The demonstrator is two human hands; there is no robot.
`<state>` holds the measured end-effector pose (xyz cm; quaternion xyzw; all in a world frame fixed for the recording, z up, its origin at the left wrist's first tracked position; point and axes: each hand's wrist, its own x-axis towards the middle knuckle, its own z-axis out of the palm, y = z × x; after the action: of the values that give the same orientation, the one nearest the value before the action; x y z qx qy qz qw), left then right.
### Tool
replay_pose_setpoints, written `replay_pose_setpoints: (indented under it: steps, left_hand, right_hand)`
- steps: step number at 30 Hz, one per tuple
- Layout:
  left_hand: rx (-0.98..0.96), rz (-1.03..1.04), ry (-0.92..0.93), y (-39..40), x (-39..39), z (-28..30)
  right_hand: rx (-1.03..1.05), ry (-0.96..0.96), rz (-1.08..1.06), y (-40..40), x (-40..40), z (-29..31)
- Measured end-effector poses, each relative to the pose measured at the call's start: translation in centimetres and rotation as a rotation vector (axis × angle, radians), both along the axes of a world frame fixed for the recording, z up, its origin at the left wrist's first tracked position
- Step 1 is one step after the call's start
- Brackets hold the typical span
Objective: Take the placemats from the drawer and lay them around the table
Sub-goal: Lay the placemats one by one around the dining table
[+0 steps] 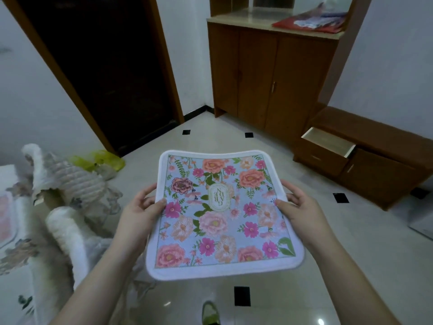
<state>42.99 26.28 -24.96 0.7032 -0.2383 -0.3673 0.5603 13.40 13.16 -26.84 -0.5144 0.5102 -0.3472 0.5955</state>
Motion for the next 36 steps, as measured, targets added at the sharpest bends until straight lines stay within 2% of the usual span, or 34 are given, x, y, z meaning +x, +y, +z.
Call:
replay_pose_setpoints:
  steps: [9, 15, 26, 36]
  left_hand:
    - [-0.078, 0.155, 0.065, -5.4, 8.2, -2.8]
    - [-0.106, 0.202, 0.057, -8.9, 13.9, -2.2]
    - [-0.083, 0.276, 0.028, -15.2, 22.3, -1.8]
    - [-0.044, 0.415, 0.015, -24.5, 27.2, -1.6]
  right_hand:
    - [-0.066, 0.075, 0.123, -8.6, 10.4, 0.2]
    - [-0.084, 0.083, 0.179, -13.6, 17.3, 1.2]
    - [-0.084, 0.041, 0.246, -21.4, 27.0, 0.1]
    - [-0.065, 0.034, 0.415, -34.6, 35.3, -0.8]
